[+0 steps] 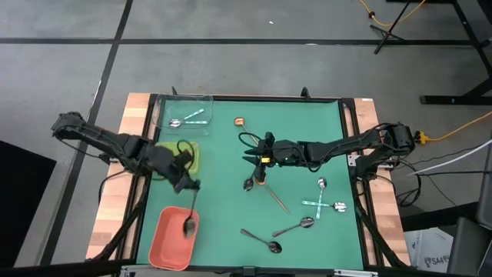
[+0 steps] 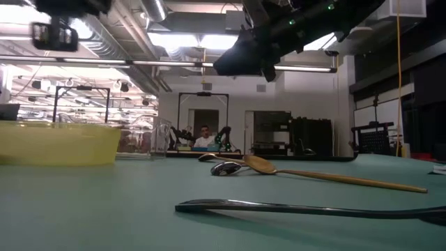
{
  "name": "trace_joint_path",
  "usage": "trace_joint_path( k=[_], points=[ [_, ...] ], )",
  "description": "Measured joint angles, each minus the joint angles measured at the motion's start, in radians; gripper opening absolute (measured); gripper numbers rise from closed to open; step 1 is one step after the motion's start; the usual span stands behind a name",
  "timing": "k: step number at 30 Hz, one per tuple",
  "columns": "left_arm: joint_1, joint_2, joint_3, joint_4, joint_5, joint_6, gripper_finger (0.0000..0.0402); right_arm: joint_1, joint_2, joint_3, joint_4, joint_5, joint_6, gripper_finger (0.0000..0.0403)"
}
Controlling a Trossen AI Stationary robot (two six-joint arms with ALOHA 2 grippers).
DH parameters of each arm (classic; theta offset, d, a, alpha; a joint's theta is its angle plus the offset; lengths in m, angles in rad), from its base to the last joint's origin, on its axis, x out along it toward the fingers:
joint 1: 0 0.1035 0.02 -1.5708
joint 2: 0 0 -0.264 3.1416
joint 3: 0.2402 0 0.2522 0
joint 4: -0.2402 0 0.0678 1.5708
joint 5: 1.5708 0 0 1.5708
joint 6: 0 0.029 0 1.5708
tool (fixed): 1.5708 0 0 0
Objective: Sort silverware by color (type)
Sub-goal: Put the black spoon into the orange bin
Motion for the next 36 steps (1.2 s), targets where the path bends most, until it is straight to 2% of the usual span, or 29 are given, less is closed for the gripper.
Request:
trace_joint_path(
  k=[7, 18, 25, 36],
  points=[
    [-0.142, 0.033, 0.000, -0.075, -0.036, 0.001, 0.0003, 0.000, 0.000, 0.000, 0.001, 0.000, 0.000, 0.0094],
    [-0.267, 0.139, 0.000, -0.117, -0.035, 0.008, 0.0005, 0.000, 0.000, 0.000, 0.001, 0.007, 0.000, 0.0094],
    [-0.316, 0.231, 0.000, -0.115, -0.020, 0.008, 0.0009, 0.000, 0.000, 0.000, 0.000, 0.010, -0.001, 0.0094],
    [-0.327, 0.366, 0.000, -0.112, -0.020, 0.005, 0.0010, 0.000, 0.000, 0.000, 0.000, 0.011, -0.001, 0.0094]
  ],
)
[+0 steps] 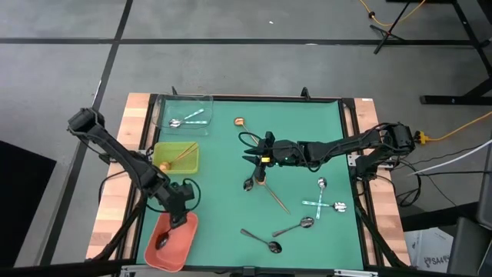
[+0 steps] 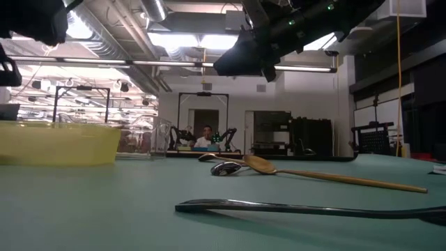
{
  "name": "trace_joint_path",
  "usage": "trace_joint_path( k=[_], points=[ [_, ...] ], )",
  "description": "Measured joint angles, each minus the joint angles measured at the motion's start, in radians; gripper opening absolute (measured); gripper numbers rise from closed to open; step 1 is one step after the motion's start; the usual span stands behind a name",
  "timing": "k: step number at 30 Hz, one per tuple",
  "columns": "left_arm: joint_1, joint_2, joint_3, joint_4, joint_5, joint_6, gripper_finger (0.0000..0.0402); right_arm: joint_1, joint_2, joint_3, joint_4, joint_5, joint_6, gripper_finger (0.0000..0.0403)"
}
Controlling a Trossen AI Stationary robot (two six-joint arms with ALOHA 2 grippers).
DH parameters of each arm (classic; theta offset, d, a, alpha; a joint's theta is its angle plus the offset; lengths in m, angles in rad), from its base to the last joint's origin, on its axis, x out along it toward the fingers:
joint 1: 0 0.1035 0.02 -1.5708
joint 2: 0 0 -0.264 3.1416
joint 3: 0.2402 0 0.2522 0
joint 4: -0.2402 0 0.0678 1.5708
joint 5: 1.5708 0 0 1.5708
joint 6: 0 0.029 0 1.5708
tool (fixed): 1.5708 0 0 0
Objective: Sort silverware by color (type)
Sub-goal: Put the black spoon into the orange bin, then put the gold spoon into the yellow bin
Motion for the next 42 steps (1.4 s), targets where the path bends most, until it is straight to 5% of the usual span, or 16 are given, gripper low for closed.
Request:
trace_joint_path(
  k=[14, 26, 42],
  points=[
    [0.000, 0.026, 0.000, 0.023, 0.003, -0.005, 0.0012, 0.000, 0.000, 0.000, 0.000, 0.001, 0.000, 0.0094],
    [0.000, 0.026, 0.000, 0.023, -0.002, -0.005, 0.0081, 0.000, 0.000, 0.000, 0.000, 0.001, 0.000, 0.0094],
    [0.000, 0.024, 0.001, 0.031, 0.076, -0.005, 0.0083, 0.000, 0.000, 0.000, -0.010, 0.000, 0.000, 0.0094]
  ],
)
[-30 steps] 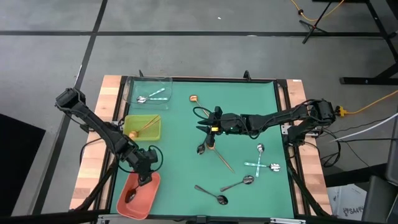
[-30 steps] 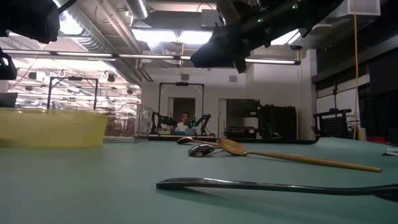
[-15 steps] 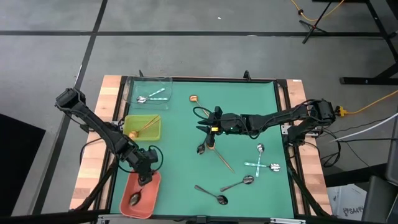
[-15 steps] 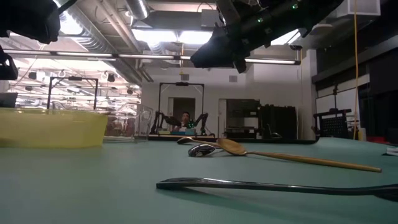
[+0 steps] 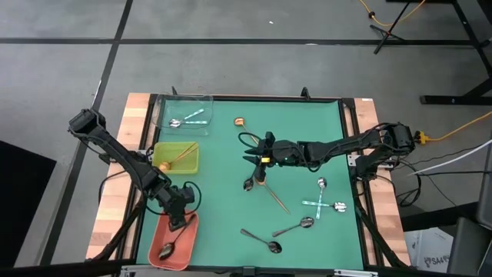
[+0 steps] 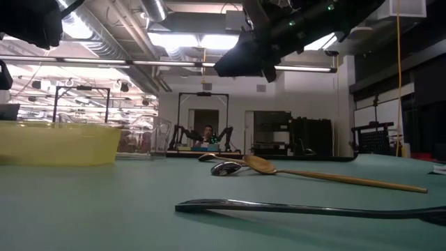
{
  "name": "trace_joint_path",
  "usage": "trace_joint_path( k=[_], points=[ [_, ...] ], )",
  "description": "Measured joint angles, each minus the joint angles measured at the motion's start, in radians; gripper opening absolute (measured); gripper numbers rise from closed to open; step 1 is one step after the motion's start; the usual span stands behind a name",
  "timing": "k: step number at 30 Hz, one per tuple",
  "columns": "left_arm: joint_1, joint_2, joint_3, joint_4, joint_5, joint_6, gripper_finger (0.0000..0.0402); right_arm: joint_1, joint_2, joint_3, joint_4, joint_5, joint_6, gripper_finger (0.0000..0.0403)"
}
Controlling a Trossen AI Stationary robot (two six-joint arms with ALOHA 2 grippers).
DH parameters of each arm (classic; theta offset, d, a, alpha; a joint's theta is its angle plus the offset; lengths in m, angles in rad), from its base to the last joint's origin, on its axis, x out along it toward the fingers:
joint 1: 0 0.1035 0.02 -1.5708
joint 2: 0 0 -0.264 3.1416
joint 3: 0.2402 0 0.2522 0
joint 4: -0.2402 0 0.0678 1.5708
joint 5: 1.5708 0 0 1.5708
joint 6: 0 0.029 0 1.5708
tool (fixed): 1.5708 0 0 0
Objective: Sort silverware by color (type)
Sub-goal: Put the gold spoon into the yellow bin
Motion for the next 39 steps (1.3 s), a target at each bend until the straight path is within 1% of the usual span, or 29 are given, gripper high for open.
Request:
trace_joint_path(
  k=[9, 14, 20, 22, 25, 28, 35, 39],
  points=[
    [0.000, -0.001, 0.088, -0.001, -0.004, 0.021, 0.0083, -0.001, 0.000, 0.000, -0.077, -0.002, 0.002, 0.0094],
    [0.012, -0.001, 0.145, -0.001, -0.057, 0.116, 0.0083, -0.001, 0.000, 0.000, -0.078, 0.000, 0.002, 0.0094],
    [0.060, -0.001, 0.198, -0.002, -0.109, 0.264, 0.0083, -0.003, 0.000, 0.000, -0.077, 0.084, 0.002, 0.0094],
    [0.081, -0.001, 0.211, -0.003, -0.120, 0.319, 0.0083, -0.012, 0.000, 0.000, -0.077, 0.096, 0.002, 0.0094],
    [0.112, -0.001, 0.227, -0.003, -0.141, 0.402, 0.0083, -0.046, 0.000, 0.000, -0.071, 0.093, 0.003, 0.0094],
    [0.146, -0.001, 0.235, -0.003, -0.150, 0.467, 0.0083, -0.096, 0.000, 0.000, -0.060, 0.067, 0.004, 0.0094],
    [0.216, -0.001, 0.235, -0.003, -0.158, 0.558, 0.0083, -0.237, 0.001, 0.000, -0.060, -0.007, 0.004, 0.0094],
    [0.248, -0.001, 0.235, -0.003, -0.159, 0.586, 0.0083, -0.306, 0.001, 0.000, -0.061, -0.031, 0.004, 0.0094]
  ],
)
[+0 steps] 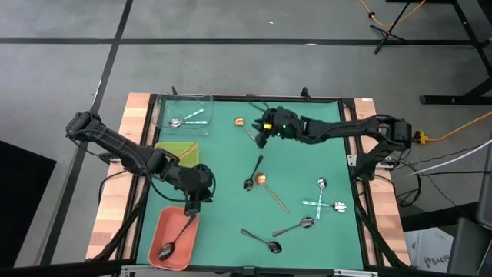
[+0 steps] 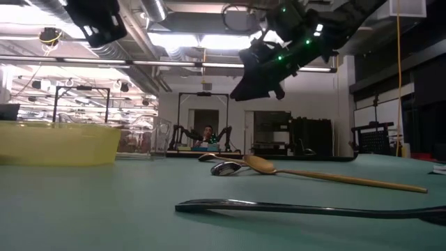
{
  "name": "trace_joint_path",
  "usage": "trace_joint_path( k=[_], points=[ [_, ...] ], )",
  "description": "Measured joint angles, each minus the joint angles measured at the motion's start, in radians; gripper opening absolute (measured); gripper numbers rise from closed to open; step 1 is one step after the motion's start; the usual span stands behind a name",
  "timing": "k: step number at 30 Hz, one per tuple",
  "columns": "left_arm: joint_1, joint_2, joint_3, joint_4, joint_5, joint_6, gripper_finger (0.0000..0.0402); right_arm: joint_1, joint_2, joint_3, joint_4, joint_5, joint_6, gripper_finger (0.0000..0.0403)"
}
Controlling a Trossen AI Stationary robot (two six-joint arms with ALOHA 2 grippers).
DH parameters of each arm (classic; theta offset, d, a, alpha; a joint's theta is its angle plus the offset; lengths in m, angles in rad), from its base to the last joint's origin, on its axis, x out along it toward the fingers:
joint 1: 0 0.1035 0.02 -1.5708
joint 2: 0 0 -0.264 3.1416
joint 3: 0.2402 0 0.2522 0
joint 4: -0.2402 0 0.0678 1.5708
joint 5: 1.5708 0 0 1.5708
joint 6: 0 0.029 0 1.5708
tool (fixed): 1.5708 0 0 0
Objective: Sort silverware by color (type)
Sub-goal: Put the gold spoon into the yellow bin
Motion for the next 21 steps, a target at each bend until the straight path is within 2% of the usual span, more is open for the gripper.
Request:
trace_joint_path(
  k=[11, 17, 21],
  points=[
    [0.065, 0.000, 0.000, 0.000, -0.008, 0.001, 0.0083, -0.108, 0.000, 0.001, 0.085, -0.088, 0.000, 0.0094],
    [0.091, 0.000, 0.000, 0.000, -0.016, 0.001, 0.0083, -0.107, 0.009, 0.084, 0.048, -0.108, -0.004, 0.0094],
    [0.102, 0.000, 0.000, 0.000, -0.017, 0.001, 0.0083, -0.107, 0.040, 0.172, -0.038, -0.122, -0.028, 0.0094]
  ],
)
